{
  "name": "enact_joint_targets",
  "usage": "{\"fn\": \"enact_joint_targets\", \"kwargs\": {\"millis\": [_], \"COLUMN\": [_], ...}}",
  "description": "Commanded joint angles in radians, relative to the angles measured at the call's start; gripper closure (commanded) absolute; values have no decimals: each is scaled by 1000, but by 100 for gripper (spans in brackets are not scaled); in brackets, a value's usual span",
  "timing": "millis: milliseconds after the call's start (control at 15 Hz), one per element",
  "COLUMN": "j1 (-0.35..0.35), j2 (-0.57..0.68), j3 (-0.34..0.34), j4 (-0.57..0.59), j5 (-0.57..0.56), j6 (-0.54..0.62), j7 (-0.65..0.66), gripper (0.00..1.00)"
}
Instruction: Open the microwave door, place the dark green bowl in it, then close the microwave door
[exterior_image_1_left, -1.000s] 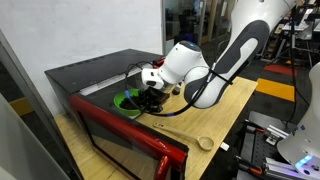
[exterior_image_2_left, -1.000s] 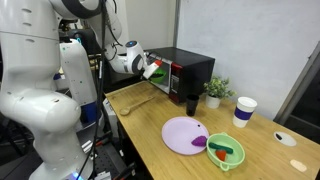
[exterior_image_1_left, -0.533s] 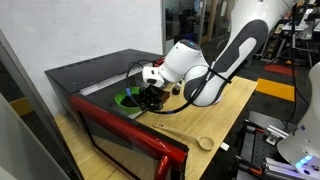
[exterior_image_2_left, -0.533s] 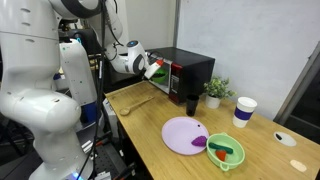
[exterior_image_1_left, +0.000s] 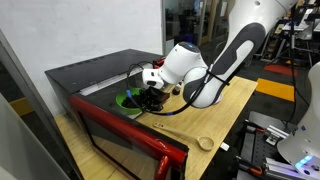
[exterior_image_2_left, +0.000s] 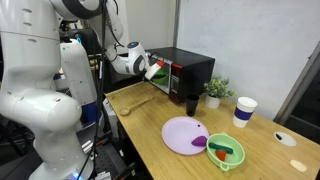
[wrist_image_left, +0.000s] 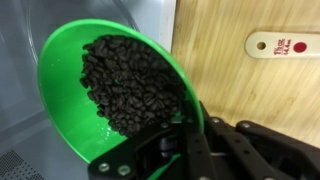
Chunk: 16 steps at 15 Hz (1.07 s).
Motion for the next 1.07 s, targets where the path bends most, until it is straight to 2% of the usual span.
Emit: {"fn": "enact_joint_targets", "kwargs": {"millis": [0,533,1000], "j1": [32,84,91], "j2": [45,130,175], "j3": [-29,-68,-82], "j4": [45,128,194], "j5": [-6,-1,7], "j6": [20,22,12], "j7": [12,16,26], "gripper": [99,99,99]}}
